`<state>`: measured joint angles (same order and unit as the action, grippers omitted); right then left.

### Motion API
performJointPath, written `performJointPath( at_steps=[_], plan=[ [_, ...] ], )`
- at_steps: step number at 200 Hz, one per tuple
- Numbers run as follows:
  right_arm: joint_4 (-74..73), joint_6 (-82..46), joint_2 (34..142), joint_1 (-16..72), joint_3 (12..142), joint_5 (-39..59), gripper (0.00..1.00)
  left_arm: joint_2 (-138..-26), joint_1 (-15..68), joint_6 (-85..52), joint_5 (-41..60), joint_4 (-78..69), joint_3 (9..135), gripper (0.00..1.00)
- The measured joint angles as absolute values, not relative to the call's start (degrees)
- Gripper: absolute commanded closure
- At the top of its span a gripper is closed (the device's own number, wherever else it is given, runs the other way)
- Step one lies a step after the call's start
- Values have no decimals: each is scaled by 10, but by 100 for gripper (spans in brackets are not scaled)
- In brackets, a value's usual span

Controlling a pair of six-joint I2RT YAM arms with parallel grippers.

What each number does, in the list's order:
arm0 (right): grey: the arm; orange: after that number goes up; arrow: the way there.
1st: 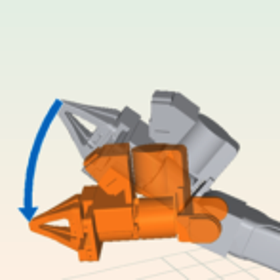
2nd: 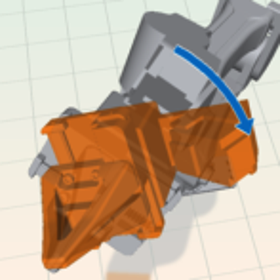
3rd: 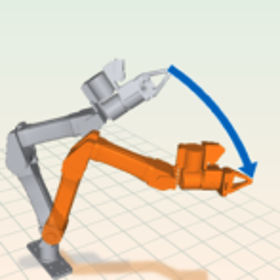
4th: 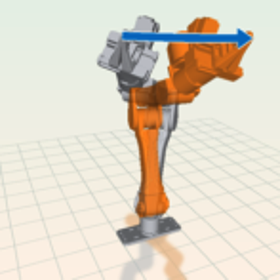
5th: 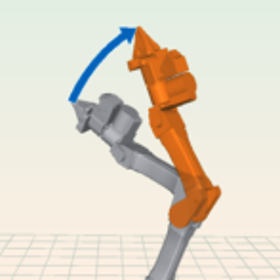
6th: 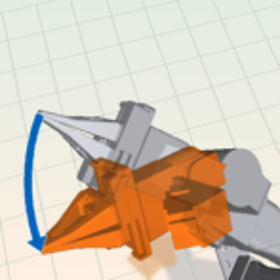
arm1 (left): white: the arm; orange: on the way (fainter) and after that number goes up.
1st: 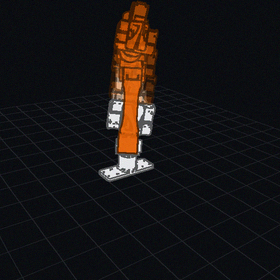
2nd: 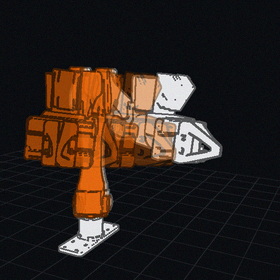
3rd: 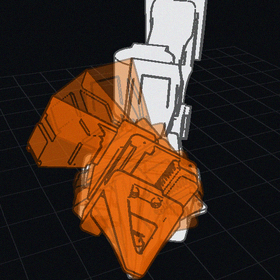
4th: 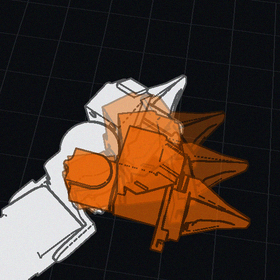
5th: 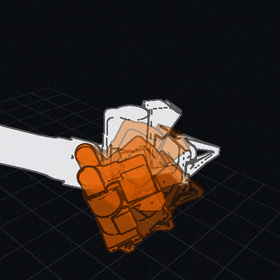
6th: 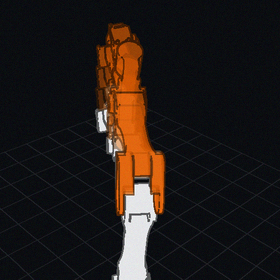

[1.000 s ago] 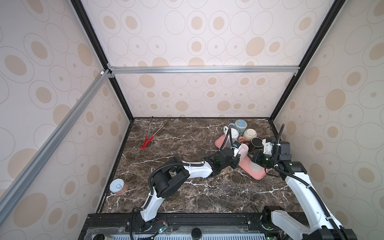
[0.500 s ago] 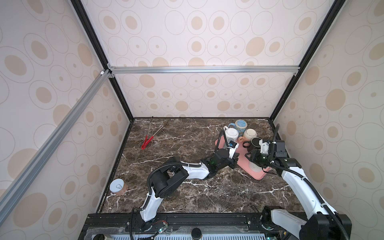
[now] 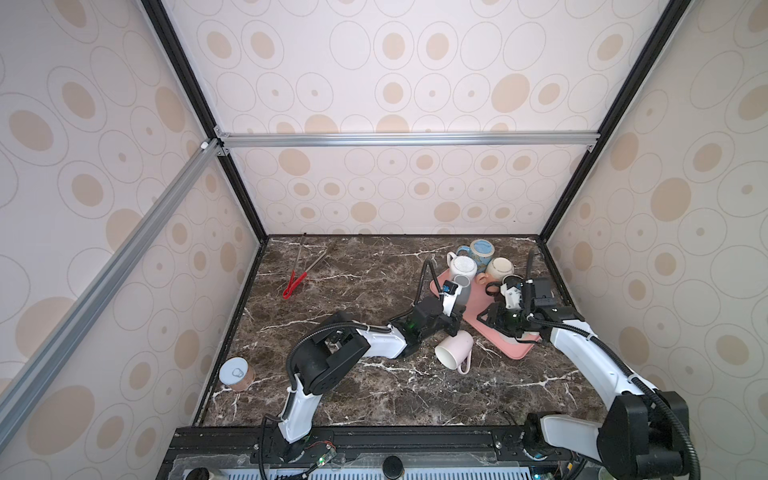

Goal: Turn the mug right side up

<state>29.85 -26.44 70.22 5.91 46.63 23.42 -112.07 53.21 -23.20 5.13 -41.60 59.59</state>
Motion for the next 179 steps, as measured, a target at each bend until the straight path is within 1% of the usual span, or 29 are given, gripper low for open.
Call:
performJointPath(
  at_steps=[23,36,42,62,73,89,115,143,179],
  plan=[
    [287,-283,699,96,411,233,52,-1065,526,-248,50,-411,523,71],
    [292,-303,691,114,373,227,52,-1037,524,-255,51,-404,494,66],
    [295,-310,682,122,357,222,52,-1027,523,-257,52,-400,485,66],
    [301,-334,631,136,319,207,58,-984,525,-272,60,-385,446,66],
    [299,-345,603,135,304,198,58,-967,529,-279,65,-372,433,65],
    [287,-356,592,135,294,195,57,-954,540,-288,71,-347,432,65],
    [258,-365,621,140,290,198,56,-951,559,-310,89,-316,433,60],
    [219,-372,665,145,282,210,56,-952,565,-339,106,-316,420,56],
    [182,-378,715,146,280,225,55,-978,565,-352,117,-317,421,56]
  ],
)
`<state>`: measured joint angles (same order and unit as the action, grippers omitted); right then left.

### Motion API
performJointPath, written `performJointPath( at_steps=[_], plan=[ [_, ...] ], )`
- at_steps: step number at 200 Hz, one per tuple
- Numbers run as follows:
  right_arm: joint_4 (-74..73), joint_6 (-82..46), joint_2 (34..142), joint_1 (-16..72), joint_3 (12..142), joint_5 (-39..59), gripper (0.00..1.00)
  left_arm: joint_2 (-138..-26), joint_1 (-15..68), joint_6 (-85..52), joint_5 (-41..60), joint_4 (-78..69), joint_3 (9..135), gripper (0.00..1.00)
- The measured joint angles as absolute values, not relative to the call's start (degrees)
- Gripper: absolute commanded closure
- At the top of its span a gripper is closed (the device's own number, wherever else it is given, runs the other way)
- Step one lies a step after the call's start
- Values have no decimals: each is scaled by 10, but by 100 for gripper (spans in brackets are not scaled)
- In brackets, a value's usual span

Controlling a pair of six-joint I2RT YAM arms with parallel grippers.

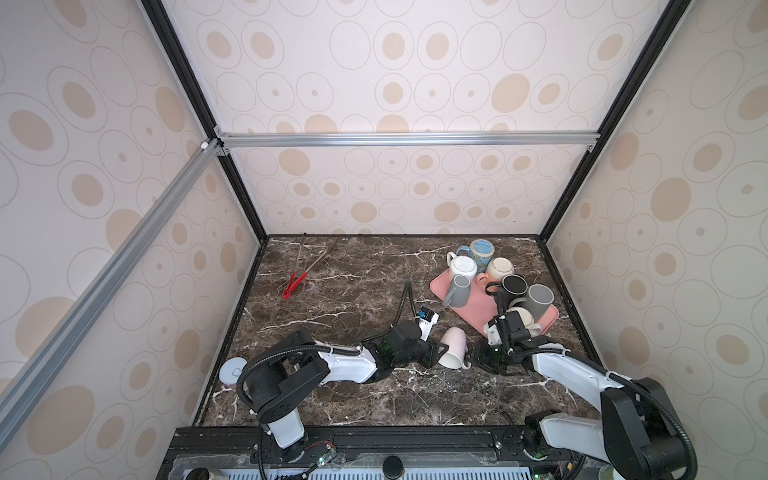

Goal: Turn the mug right side up

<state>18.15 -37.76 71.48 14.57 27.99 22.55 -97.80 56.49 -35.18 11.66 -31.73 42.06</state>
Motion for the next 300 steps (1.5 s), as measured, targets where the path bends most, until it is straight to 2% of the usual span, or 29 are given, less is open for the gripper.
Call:
performJointPath(
  at_steps=[57,111,177,224,254,281,300],
  plan=[
    [146,-382,740,146,288,243,54,-980,562,-351,112,-333,415,55],
    [116,-386,767,146,295,278,51,-991,545,-352,107,-371,406,61],
    [74,-408,782,146,292,340,50,-998,505,-380,110,-434,371,63],
    [18,-435,806,147,292,395,65,-1007,478,-395,98,-456,353,64],
    [17,-438,828,155,296,414,86,-1022,472,-397,87,-439,343,64],
    [12,-448,837,170,303,423,100,-1034,478,-396,107,-420,335,64],
    [8,-454,837,173,313,428,100,-1032,480,-396,115,-416,335,64]
  ],
)
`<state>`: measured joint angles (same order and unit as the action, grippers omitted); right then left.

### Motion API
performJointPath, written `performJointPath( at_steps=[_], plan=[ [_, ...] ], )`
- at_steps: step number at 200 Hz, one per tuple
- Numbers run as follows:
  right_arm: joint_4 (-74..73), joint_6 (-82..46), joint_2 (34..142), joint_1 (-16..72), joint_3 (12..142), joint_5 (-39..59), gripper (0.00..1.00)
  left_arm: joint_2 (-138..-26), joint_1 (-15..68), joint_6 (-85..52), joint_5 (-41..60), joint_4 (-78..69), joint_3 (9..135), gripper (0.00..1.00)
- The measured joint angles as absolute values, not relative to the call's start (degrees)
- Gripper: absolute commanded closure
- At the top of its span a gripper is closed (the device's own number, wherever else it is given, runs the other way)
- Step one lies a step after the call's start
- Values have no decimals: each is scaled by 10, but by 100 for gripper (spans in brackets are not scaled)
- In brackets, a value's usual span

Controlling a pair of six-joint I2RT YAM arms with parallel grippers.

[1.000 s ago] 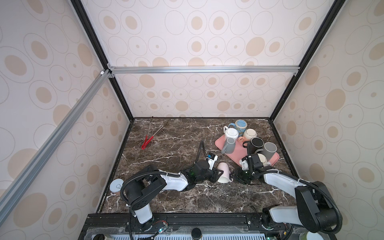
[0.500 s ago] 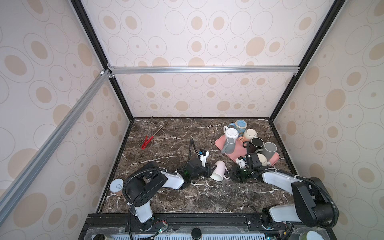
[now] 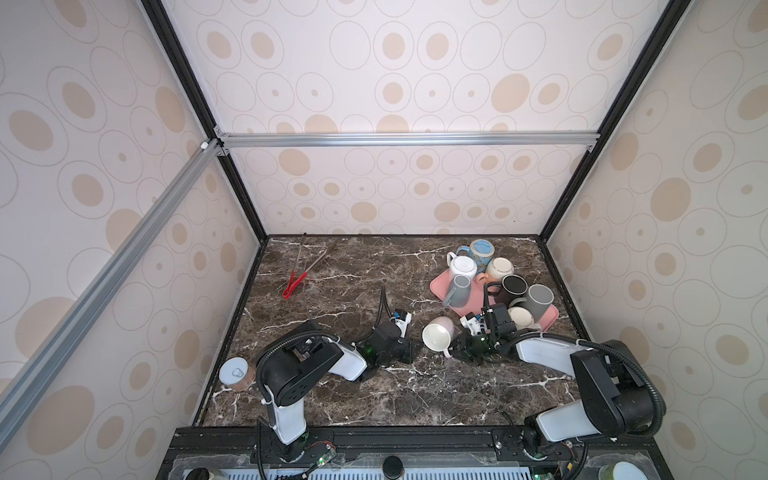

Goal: Turn the mug right side up

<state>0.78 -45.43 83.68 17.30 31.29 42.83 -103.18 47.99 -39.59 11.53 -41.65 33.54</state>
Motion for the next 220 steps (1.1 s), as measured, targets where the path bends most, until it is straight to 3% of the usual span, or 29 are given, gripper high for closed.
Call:
performJointPath(
  at_steps=[53,105,164,220],
  plan=[
    [6,-456,788,183,321,399,100,-1001,474,-391,119,-385,320,63],
    [-4,-501,705,197,330,305,100,-909,473,-357,104,-399,271,61],
    [-7,-554,689,256,460,183,100,-800,522,-277,20,-518,248,54],
    [31,-475,719,338,613,110,100,-796,531,-209,-30,-719,249,50]
  ],
)
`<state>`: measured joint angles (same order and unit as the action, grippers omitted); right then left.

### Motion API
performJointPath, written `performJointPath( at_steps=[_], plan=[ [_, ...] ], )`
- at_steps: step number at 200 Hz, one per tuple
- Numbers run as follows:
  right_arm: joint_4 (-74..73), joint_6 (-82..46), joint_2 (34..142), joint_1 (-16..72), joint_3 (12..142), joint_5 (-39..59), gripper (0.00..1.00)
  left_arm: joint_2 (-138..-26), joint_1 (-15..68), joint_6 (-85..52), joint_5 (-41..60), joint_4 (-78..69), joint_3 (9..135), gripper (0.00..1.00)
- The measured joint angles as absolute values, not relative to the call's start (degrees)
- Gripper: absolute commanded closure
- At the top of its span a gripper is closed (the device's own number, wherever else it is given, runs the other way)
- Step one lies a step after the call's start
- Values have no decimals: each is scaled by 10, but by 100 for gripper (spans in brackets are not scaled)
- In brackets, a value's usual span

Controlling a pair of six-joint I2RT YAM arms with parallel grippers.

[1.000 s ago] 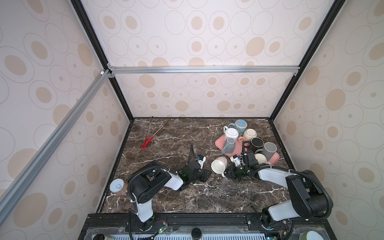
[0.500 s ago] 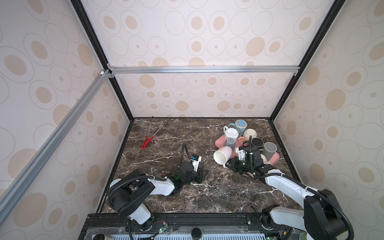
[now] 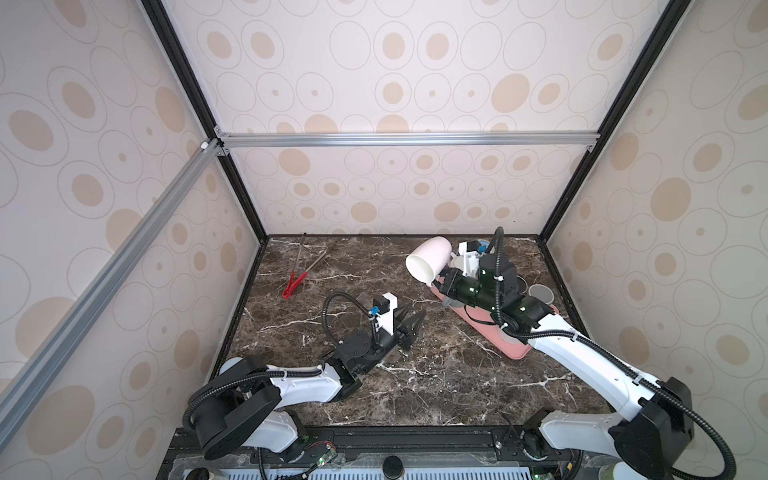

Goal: Turn the mug right side up

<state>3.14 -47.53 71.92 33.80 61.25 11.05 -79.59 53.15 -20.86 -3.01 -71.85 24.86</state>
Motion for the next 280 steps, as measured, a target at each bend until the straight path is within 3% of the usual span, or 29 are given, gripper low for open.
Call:
performJointPath(
  at_steps=[68,112,215,280],
  plan=[
    [91,-370,740,392,654,48,100,-822,531,-176,-52,-870,256,42],
    [92,-360,742,393,656,43,100,-839,531,-175,-58,-902,269,43],
    [44,-457,742,393,641,57,100,-866,522,-232,-57,-917,270,45],
    [4,-532,761,391,610,90,100,-861,489,-287,-46,-890,270,51]
  ],
)
